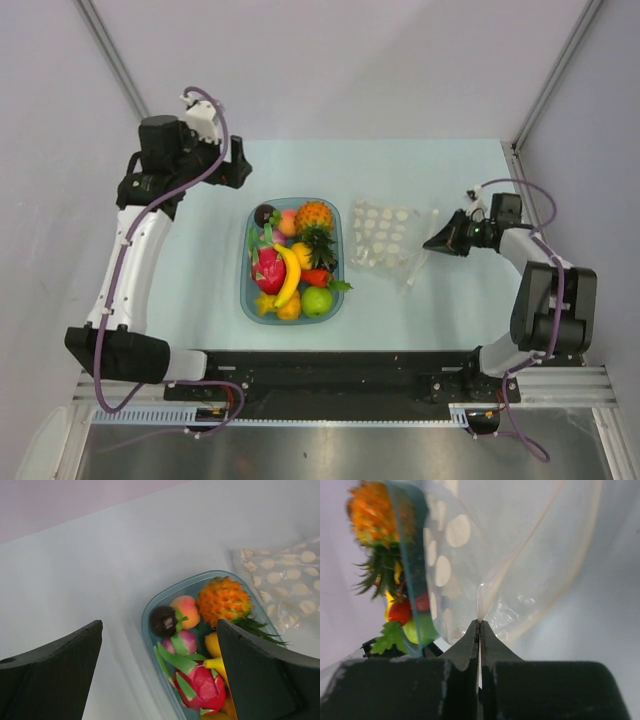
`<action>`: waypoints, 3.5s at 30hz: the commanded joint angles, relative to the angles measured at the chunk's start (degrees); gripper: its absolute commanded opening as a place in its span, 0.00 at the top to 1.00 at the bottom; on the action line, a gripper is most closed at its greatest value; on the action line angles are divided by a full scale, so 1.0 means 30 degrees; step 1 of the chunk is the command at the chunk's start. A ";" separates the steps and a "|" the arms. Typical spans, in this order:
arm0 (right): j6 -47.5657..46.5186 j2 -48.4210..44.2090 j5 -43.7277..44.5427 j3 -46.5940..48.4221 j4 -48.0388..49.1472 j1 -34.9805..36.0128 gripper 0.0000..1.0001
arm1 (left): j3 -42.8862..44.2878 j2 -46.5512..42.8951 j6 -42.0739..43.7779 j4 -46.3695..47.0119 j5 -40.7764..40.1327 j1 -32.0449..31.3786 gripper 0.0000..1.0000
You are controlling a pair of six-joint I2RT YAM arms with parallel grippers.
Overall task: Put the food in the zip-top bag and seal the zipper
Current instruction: Pick up the zipper food storage bag at the center of the board, then open the zipper of the food storage bag.
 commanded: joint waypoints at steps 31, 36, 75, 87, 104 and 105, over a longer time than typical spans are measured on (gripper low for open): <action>-0.4455 -0.9586 0.5301 0.2948 -0.2717 0.7084 1.00 | 0.3207 0.8028 -1.1016 0.7491 0.2028 -1.3146 0.16; -0.4572 -0.9673 0.5858 0.2977 -0.2366 0.7993 1.00 | 0.3762 0.8582 -1.0548 0.6409 0.0389 -1.3763 0.27; -0.1555 -0.8357 0.5830 0.5382 -0.3949 0.6060 0.30 | 0.2446 0.8586 -1.3448 0.9568 0.5161 -1.2914 1.00; -0.5323 -0.9199 0.7612 0.6640 -0.8366 0.2288 1.00 | 0.1801 0.7940 -0.9765 0.5882 0.1621 -1.0924 0.99; -0.4193 -0.7449 0.8145 0.5878 -0.8518 0.4332 1.00 | 0.1568 0.7505 -0.4491 0.4621 0.8001 -0.8963 0.07; -0.4134 -0.7331 0.8028 0.5878 -0.8343 0.4332 1.00 | 0.1392 0.7066 -0.2511 0.4271 0.8758 -0.8640 0.02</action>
